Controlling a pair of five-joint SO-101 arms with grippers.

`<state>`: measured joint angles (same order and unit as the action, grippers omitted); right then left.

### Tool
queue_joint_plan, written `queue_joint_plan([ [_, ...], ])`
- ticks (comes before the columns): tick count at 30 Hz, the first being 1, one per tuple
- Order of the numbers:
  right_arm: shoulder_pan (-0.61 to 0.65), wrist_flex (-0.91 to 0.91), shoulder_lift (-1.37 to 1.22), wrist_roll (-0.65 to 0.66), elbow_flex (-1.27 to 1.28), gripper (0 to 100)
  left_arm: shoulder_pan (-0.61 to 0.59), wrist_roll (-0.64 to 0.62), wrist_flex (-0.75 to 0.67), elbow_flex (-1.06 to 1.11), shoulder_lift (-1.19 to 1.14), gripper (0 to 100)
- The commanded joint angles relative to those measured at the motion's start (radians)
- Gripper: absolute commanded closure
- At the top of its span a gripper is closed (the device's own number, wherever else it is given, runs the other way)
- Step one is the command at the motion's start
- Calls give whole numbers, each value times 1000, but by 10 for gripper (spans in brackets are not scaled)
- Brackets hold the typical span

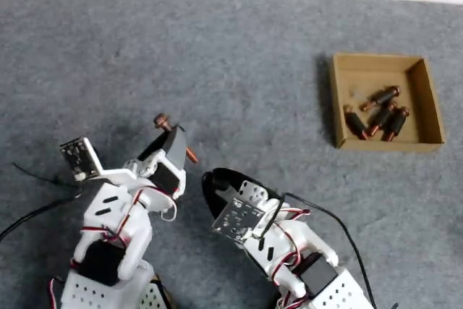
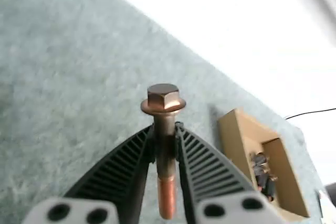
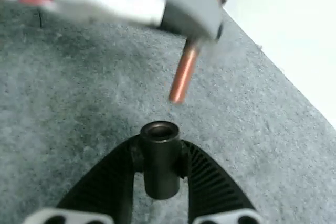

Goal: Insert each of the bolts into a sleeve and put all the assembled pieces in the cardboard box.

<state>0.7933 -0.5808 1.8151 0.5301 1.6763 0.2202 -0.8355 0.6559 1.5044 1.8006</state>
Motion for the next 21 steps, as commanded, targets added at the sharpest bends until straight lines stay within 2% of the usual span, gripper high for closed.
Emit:
queue_joint_plan([
  [1, -22, 28, 12, 11, 127, 995, 25, 6, 118, -157, 19, 996],
  [8, -22, 28, 12, 11, 127, 995, 150, 12, 141, -94, 19, 996],
  [21, -35, 27, 12, 8, 127, 995, 213, 15, 140, -31, 18, 996],
])
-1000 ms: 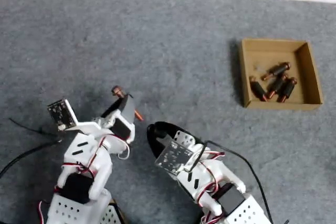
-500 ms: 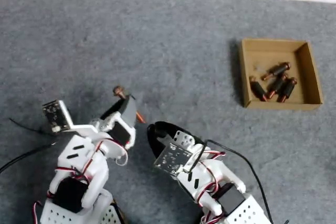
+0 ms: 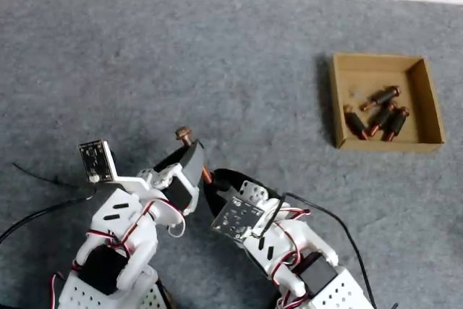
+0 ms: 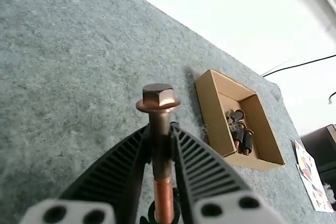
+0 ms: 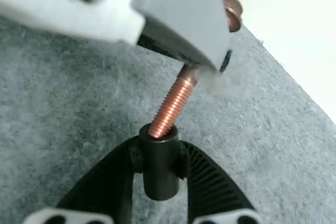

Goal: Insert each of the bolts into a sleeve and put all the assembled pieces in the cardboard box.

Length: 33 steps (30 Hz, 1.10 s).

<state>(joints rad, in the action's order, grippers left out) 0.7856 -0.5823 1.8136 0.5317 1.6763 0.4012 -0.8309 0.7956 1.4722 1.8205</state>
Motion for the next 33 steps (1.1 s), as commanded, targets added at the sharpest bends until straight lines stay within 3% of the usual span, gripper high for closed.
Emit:
queue_joint_plan([
  [1, -36, 28, 15, 5, 127, 995, 33, 11, 2, 2, -2, 996],
  [10, -62, 33, 22, -44, 127, 995, 53, 12, 54, 1, -2, 996],
  [14, -81, 35, 22, -63, 128, 995, 120, 84, 80, 1, -2, 996],
  [29, -82, 35, 22, -66, 130, 995, 179, 209, 100, 68, -2, 995],
  [31, -91, 35, 22, -66, 128, 995, 142, 209, 100, 68, -2, 962],
  [33, -108, 35, 22, -66, 128, 995, 105, 206, 100, 76, -2, 857],
])
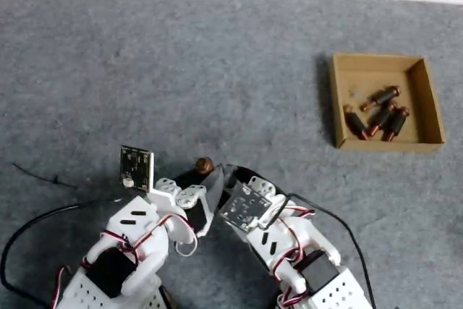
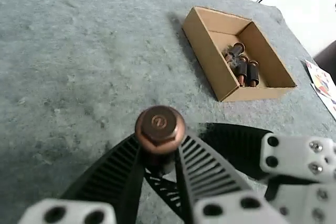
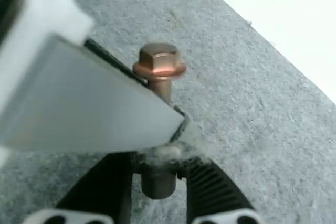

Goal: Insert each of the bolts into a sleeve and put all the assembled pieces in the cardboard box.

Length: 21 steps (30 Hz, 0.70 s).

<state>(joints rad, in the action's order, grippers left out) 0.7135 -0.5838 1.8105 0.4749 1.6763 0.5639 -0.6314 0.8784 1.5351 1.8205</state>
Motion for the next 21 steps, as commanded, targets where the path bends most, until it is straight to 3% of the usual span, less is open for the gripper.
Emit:
queue_joint_plan([
  [1, -41, 36, 25, -9, 128, 995, -68, -6, 20, 18, -2, 784],
  [5, -58, 36, 25, -9, 128, 995, -81, -97, 46, 27, -2, 490],
  [7, -68, 36, 25, -11, 128, 995, -101, -143, 41, 22, -2, 409],
  [9, -70, 36, 25, -11, 128, 995, -182, -227, 41, -30, -1, 384],
  [12, -99, 36, 25, -11, 127, 995, -401, -359, 46, -148, -1, 384],
  [15, -131, 38, 25, -12, 127, 995, -555, -407, 46, -180, -1, 384],
  [21, -249, 36, 25, -64, 108, 995, -613, -399, 25, -71, -2, 384],
])
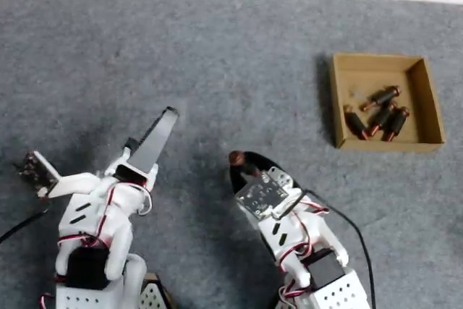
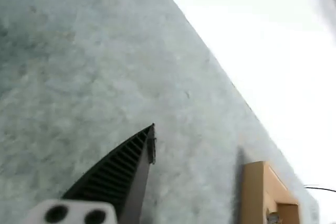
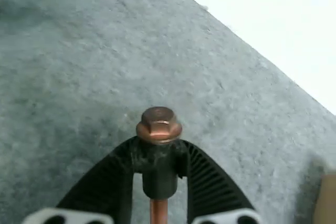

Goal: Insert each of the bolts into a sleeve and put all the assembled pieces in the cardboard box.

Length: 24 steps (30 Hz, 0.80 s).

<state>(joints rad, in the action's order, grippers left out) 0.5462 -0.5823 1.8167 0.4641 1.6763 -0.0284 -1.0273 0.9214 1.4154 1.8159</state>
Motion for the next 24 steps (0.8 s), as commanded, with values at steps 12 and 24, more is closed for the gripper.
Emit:
queue_joint_plan([
  [12, -578, 168, -5, -153, -139, 995, -44, 94, -144, 183, 1, 759],
  [24, -785, 441, -1136, -120, -731, 995, -125, 184, -344, 282, -1, 969],
])
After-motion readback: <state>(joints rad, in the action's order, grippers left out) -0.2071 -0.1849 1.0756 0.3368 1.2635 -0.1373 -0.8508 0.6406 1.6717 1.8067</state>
